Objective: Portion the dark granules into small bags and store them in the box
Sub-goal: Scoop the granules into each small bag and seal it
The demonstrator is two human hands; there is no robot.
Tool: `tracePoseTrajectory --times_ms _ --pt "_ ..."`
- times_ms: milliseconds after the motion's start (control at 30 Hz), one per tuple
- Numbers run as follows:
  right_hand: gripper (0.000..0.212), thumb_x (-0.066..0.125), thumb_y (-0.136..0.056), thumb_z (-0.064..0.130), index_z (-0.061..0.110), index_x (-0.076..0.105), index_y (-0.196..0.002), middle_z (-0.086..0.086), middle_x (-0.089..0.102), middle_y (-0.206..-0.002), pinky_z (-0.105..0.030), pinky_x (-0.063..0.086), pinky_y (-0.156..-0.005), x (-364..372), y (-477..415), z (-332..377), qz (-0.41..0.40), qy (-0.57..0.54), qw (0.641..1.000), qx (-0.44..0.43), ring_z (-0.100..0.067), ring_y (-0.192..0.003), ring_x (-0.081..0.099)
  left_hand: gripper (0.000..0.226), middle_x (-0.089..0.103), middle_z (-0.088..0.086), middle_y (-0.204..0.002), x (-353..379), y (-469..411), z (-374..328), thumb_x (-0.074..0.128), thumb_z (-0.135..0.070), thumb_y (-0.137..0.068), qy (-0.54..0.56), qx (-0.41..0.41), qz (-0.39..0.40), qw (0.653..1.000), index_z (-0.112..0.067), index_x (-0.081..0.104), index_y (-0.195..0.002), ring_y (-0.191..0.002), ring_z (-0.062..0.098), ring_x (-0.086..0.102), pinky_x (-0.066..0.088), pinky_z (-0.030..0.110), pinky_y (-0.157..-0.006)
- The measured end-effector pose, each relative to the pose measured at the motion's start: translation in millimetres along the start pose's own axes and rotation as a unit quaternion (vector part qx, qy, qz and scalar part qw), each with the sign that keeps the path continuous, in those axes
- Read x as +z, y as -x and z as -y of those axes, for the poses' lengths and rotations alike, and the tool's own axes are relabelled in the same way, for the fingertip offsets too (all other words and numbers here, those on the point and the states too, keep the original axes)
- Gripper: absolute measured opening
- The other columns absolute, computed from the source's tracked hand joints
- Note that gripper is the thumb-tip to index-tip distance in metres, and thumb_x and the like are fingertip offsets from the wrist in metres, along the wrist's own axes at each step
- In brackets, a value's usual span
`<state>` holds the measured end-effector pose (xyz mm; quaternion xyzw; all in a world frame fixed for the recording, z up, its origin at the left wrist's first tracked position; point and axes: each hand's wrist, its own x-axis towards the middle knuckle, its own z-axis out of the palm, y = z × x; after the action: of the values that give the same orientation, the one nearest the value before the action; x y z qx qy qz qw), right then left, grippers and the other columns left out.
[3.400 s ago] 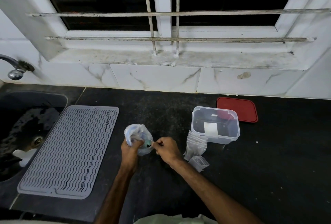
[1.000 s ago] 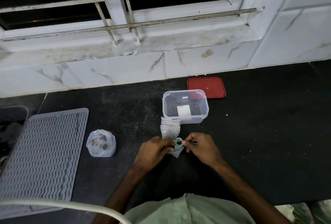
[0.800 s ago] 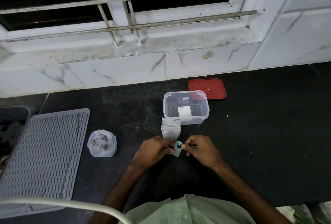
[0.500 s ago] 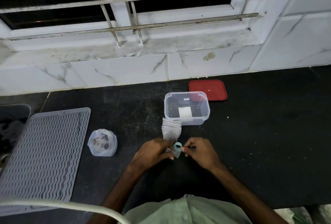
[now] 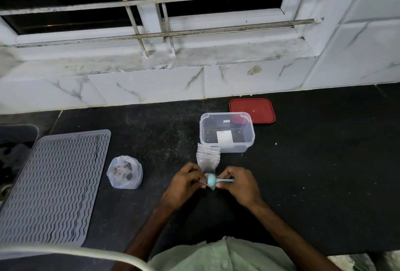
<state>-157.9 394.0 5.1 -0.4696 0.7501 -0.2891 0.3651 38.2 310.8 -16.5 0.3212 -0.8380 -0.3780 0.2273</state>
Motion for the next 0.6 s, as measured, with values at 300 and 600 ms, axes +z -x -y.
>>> tracePoseTrajectory --times_ms 300,600 --pt "0.016 0.088 -0.067 0.021 0.024 0.074 -0.075 0.014 0.074 -0.075 -0.038 0.058 -0.075 -2.9 -3.5 0.6 -0.016 -0.063 0.998 -0.016 -0.004 -0.071 0.070 0.017 0.061 -0.005 -0.104 3.2 3.2 1.5 0.081 -0.005 -0.074 0.072 -0.056 -0.050 0.995 -0.017 0.075 -0.084 -0.097 0.009 0.064 0.054 0.021 -0.083" --pt "0.004 0.076 -0.084 0.016 0.018 0.077 -0.081 0.007 0.076 -0.079 -0.025 0.056 -0.078 -1.4 -4.8 -4.4 -0.040 -0.154 0.987 -0.002 -0.006 -0.076 0.071 0.012 0.069 -0.007 -0.118 1.6 1.2 -6.8 0.077 -0.001 -0.078 0.139 -0.103 -0.077 0.982 -0.011 0.075 -0.084 -0.115 0.003 0.062 0.048 0.013 -0.093"
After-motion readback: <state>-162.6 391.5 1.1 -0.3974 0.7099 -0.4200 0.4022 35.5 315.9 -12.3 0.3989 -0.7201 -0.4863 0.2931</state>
